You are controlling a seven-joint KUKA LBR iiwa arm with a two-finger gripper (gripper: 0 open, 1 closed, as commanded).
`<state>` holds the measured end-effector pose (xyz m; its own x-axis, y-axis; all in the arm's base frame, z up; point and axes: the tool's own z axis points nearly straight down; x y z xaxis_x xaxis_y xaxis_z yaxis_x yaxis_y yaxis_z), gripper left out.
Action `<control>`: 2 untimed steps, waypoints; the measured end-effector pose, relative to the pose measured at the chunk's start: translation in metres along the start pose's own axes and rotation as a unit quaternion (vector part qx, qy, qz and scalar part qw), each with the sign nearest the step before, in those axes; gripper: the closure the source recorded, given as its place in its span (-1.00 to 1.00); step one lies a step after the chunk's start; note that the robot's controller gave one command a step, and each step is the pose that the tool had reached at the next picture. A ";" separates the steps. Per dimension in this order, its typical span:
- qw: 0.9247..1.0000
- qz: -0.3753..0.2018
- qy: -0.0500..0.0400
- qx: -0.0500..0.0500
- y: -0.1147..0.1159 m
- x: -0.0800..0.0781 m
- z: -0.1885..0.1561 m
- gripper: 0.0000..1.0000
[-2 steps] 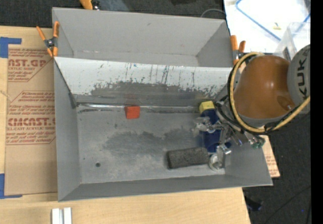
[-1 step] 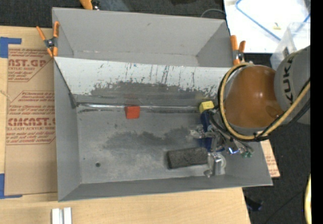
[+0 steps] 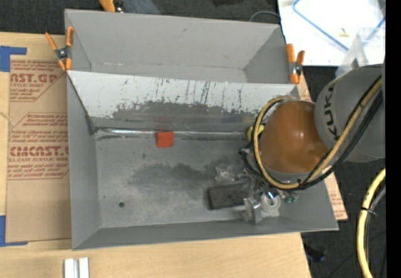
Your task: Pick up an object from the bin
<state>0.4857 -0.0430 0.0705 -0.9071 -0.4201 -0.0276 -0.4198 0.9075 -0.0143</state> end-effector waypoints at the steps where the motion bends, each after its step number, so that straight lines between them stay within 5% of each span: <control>1: 0.999 0.045 0.005 -0.003 -0.010 0.009 -0.001 1.00; 2: 0.999 0.045 0.006 -0.003 -0.010 0.009 -0.001 1.00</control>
Offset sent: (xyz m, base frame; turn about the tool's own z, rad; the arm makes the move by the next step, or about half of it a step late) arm 0.0000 0.0000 0.0000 0.0000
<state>0.4817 -0.0559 0.0713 -0.9413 -0.3372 -0.0172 -0.3371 0.9414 -0.0055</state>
